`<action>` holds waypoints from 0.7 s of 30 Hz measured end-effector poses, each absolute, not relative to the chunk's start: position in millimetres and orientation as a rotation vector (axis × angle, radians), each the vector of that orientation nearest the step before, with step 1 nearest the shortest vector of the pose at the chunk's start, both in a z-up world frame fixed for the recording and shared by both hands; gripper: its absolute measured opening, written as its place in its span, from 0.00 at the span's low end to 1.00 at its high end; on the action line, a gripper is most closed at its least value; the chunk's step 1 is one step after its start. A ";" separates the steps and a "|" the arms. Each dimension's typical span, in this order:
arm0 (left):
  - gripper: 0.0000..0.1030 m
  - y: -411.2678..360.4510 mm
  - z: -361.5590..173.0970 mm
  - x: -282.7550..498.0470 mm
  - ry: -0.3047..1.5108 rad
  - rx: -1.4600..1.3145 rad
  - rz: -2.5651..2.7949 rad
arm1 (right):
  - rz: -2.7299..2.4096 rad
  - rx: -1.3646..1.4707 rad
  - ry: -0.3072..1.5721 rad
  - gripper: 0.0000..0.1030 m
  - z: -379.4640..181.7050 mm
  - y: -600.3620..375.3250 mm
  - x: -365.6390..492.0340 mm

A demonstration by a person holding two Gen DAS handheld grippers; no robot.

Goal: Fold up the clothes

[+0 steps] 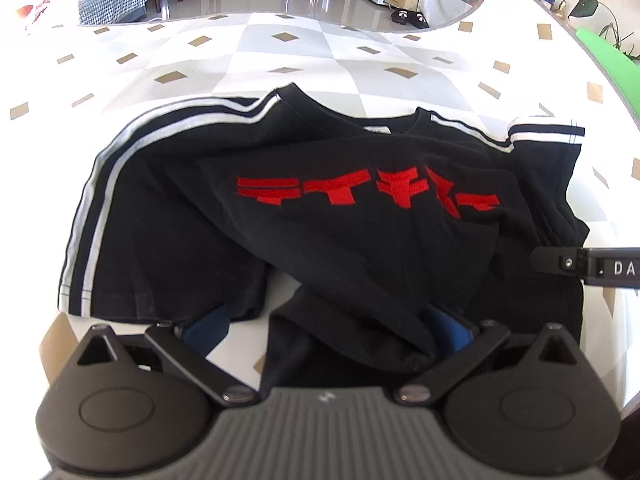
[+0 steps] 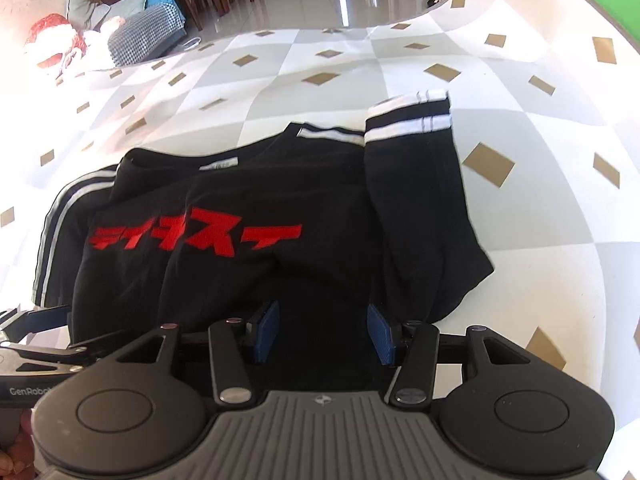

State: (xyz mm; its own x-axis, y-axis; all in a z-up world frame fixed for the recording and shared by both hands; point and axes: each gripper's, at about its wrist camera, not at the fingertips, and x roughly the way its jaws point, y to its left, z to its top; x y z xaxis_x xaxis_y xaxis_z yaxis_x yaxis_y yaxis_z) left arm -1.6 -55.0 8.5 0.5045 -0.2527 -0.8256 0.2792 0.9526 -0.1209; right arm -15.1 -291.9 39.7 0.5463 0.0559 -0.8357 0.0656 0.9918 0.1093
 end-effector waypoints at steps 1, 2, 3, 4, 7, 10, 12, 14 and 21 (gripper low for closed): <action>1.00 -50.2 12.9 -2.8 0.978 0.031 -0.318 | -0.016 0.118 0.979 0.47 45.0 -295.0 -13.3; 1.00 -44.8 17.0 -4.2 0.967 0.032 -0.310 | -0.025 0.107 0.972 0.47 48.9 -297.8 -11.4; 1.00 -40.0 20.3 -4.1 0.959 0.027 -0.305 | -0.028 0.104 0.972 0.47 51.6 -302.2 -9.5; 1.00 -35.7 22.8 -2.7 0.955 0.015 -0.301 | -0.032 0.101 0.973 0.47 54.2 -306.6 -7.6; 1.00 -24.2 31.1 2.3 0.938 0.002 -0.284 | -0.036 0.070 0.993 0.47 61.0 -318.7 -2.2; 1.00 -17.0 40.1 9.1 0.901 0.040 -0.260 | -0.014 0.017 1.004 0.48 66.4 -328.7 1.9; 1.00 -12.3 46.3 16.4 0.877 0.064 -0.250 | 0.017 -0.009 1.019 0.48 70.3 -336.5 4.5; 1.00 -7.7 50.7 24.8 0.866 0.075 -0.247 | 0.036 -0.010 1.035 0.48 71.8 -346.0 8.6; 1.00 2.0 55.6 54.8 0.848 0.169 -0.236 | 0.067 0.064 1.076 0.49 60.8 -368.8 30.4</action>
